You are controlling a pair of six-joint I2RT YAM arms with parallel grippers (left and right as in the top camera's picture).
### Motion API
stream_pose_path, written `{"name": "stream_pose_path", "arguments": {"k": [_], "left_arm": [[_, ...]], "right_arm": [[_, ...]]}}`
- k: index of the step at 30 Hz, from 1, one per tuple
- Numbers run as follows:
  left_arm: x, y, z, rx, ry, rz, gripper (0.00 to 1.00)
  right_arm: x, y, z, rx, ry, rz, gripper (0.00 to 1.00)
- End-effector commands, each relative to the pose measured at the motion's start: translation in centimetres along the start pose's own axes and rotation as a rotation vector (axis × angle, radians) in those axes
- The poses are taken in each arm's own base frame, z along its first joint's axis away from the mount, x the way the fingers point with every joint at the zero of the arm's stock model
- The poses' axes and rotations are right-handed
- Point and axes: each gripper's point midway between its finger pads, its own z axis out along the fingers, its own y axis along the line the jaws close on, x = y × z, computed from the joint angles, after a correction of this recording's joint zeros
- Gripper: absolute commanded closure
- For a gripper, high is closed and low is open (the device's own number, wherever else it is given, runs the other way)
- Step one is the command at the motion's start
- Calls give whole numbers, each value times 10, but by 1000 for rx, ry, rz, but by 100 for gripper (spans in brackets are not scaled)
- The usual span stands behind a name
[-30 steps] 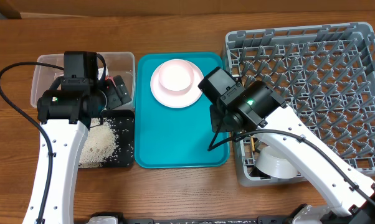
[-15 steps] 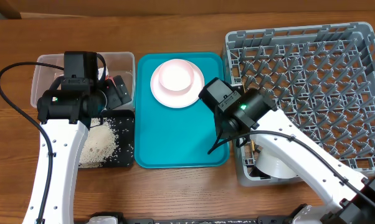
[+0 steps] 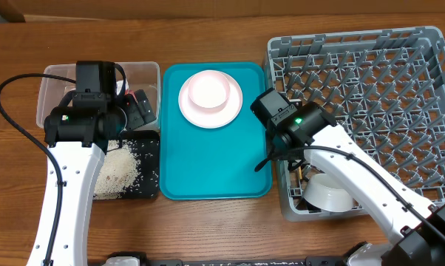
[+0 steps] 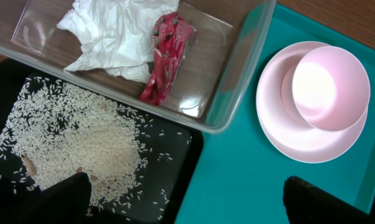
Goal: Sort waste into correct bins and load items into the dishwasher
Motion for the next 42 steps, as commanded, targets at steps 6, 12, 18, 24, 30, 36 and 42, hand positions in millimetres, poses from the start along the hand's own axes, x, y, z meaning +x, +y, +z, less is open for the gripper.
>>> {"name": "stream_pose_path", "arguments": {"k": [6, 12, 18, 24, 30, 36, 42], "left_arm": [[-5, 0, -4, 3, -17, -3, 0], [-5, 0, -4, 3, -17, -3, 0], [-5, 0, -4, 3, -17, -3, 0], [-5, 0, -4, 3, -17, -3, 0], [-5, 0, -4, 3, -17, -3, 0], [-5, 0, -4, 3, -17, -3, 0], [-5, 0, -4, 3, -17, -3, 0]], "right_arm": [[-9, 8, 15, -47, -48, 32, 56], [-24, 5, 23, -61, -100, 73, 58], [-29, 0, 24, -61, -105, 93, 59], [-28, 2, 33, -67, -112, 95, 68], [-30, 6, 38, -86, -131, 100, 73], [-30, 13, 37, -127, -123, 104, 75], [-27, 21, 37, -170, -101, 101, 81]]}}
